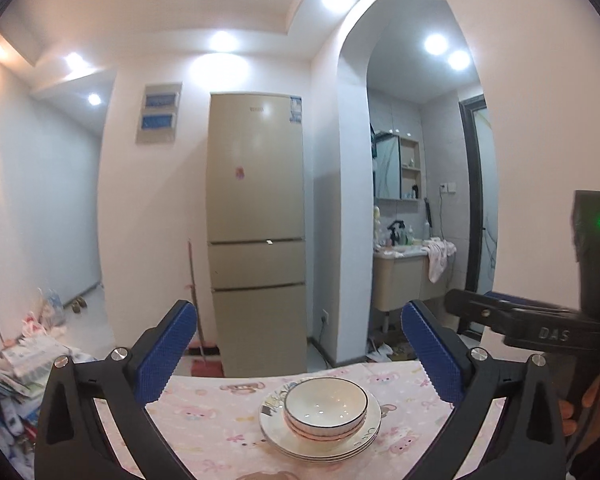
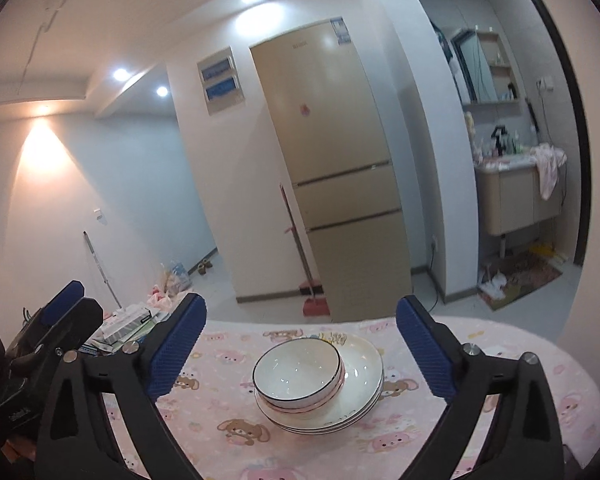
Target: Organize plates and bowls
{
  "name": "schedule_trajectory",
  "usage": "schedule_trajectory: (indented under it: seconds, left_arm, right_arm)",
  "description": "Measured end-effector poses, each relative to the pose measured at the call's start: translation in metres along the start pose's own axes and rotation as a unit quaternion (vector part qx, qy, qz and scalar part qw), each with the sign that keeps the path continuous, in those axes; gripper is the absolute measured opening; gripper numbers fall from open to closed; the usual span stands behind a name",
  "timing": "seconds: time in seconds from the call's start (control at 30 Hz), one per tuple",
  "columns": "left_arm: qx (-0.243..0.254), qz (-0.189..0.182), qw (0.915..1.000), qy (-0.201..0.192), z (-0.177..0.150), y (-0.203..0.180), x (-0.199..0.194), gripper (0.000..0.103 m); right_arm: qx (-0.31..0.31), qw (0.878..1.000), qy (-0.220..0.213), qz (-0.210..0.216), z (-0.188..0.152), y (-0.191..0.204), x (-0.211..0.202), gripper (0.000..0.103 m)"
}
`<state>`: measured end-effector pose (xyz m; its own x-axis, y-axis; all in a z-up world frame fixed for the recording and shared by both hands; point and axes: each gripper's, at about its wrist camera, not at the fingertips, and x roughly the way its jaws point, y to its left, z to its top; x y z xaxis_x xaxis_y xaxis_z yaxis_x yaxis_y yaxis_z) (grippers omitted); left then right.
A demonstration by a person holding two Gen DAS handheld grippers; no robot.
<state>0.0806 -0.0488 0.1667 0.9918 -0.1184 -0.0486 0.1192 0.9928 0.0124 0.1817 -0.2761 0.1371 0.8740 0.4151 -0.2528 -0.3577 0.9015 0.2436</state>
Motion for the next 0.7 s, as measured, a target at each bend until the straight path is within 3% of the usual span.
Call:
schedule_trajectory:
  seconds: [0.3,0.53,0.7]
  left_arm:
    - [0.017,-0.003,0.9986,-0.049,0.020,-0.009,-0.089,0.103]
    - [0.027,-0.008,0.9970,-0.072,0.017,0.002,-0.140,0.103]
    - [0.000,0.014,0.9985,-0.054,-0.017,0.024,-0.137,0.103]
  right_arm:
    - [-0.052,0.997,-0.058,0.002,-0.002,0.046,-0.071,0.102]
    - [-0.075,0.995,-0.069,0.007,-0.008,0.068,-0.101,0.102]
    - [-0.009,0.998,-0.041,0.050,-0.031,0.048,-0.096,0.103]
